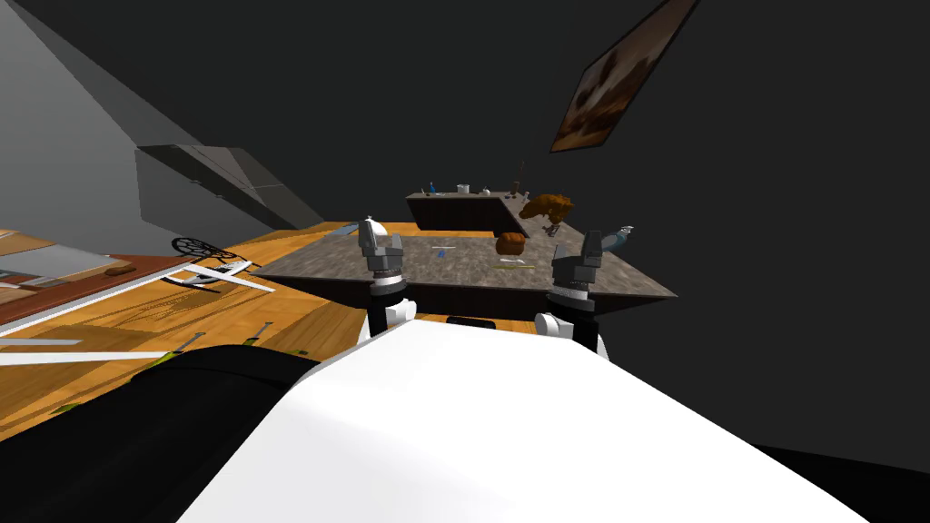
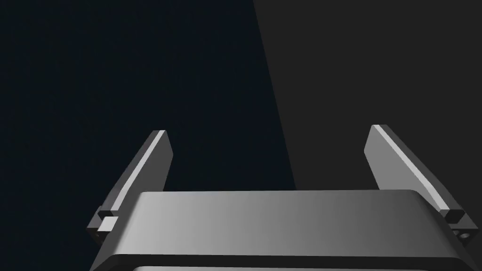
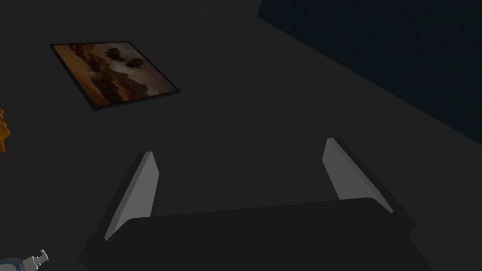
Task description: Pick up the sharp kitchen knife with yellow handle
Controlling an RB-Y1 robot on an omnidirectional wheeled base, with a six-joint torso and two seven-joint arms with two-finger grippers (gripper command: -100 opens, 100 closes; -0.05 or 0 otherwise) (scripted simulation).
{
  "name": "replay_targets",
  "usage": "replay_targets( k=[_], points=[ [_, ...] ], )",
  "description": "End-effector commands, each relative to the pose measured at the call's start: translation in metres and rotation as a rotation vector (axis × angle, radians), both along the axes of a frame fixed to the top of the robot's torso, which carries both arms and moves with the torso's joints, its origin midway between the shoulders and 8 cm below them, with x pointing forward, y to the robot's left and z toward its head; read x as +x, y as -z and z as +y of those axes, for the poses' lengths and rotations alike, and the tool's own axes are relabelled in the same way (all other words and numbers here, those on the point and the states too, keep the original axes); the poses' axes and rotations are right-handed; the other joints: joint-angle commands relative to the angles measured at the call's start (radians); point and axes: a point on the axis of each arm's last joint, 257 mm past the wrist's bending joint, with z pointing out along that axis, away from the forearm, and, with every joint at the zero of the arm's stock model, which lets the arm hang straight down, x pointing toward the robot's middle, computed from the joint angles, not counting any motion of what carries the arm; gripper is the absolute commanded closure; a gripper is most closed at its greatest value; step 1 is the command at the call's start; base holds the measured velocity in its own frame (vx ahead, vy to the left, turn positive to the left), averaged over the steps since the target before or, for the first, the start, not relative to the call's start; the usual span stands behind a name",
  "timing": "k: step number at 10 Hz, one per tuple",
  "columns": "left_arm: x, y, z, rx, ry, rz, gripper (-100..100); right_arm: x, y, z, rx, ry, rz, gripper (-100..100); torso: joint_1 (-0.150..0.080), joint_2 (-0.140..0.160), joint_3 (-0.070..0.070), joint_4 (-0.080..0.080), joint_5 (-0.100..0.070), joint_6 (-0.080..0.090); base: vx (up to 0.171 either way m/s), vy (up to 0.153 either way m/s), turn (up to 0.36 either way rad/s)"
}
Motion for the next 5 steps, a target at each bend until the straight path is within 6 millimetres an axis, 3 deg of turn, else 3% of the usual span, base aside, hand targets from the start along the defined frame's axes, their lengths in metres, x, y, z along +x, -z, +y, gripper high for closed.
replay_targets(
  k=[1,5],
  points=[
    [0.0,0.0,0.0,0.0,0.0,0.0,0,0.002,0.003,0.004,-0.027,-0.017,0.007,-100,0.0,0.0,0.0,0.0,0.0,0.0,-0.016,-0.006,0.068],
    [0.0,0.0,0.0,0.0,0.0,0.0,0,0.011,0.014,0.018,-0.116,-0.071,0.032,-100,-0.003,0.004,0.002,0.001,-0.001,0.0,-0.046,-0.033,0.119]
  ],
)
